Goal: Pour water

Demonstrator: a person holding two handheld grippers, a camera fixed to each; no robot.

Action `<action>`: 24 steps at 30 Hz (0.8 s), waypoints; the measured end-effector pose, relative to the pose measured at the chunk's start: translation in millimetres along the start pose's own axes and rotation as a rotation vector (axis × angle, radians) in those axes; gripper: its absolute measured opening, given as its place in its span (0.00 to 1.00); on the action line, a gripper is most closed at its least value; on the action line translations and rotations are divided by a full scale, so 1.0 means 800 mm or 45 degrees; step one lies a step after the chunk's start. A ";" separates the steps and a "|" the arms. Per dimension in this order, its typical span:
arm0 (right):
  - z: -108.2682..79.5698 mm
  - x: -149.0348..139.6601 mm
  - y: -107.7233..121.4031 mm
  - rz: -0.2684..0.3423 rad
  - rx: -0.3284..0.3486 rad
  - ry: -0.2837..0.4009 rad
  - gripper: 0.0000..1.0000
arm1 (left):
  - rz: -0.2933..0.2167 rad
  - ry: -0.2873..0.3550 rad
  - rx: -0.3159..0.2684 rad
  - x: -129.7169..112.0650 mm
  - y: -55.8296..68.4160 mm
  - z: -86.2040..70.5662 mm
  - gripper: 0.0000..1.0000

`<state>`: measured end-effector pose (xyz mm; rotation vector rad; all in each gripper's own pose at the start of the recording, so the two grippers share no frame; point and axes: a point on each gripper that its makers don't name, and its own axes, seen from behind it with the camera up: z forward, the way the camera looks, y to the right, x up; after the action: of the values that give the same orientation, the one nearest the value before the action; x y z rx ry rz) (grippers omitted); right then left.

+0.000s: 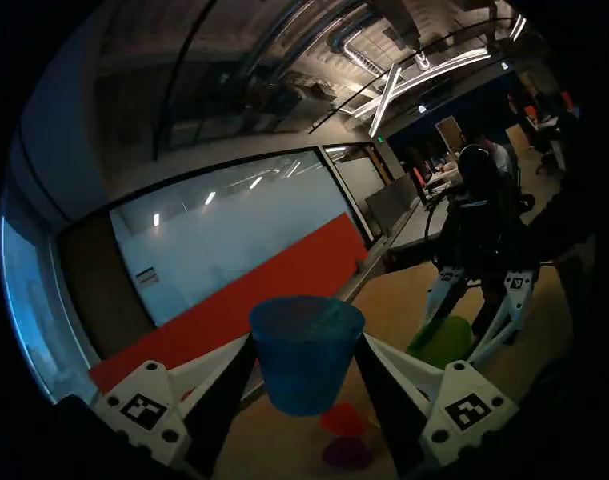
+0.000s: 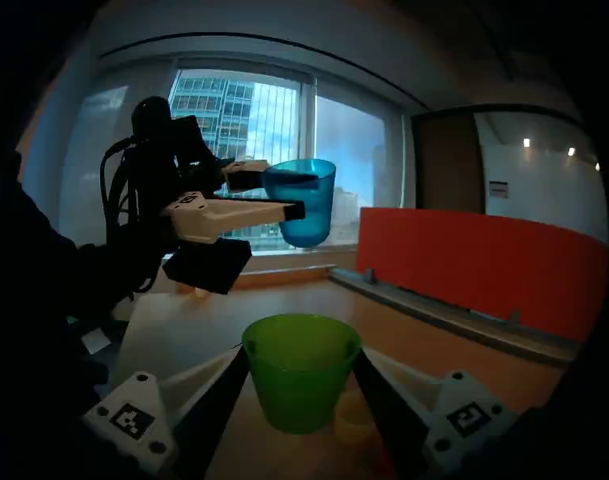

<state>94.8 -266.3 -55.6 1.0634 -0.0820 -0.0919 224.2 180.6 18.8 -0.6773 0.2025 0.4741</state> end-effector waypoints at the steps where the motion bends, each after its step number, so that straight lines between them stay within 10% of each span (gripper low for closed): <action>1: 0.001 -0.001 -0.002 0.001 0.004 0.000 0.91 | 0.010 0.002 0.002 0.002 0.000 0.000 0.84; 24: 0.017 -0.002 -0.027 0.016 0.076 0.017 0.91 | 0.287 0.001 0.027 0.041 0.001 0.002 0.84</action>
<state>91.0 -288.0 -67.8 1.1230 -0.0798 -0.0710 252.8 194.0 8.8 -0.6369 0.2856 0.6866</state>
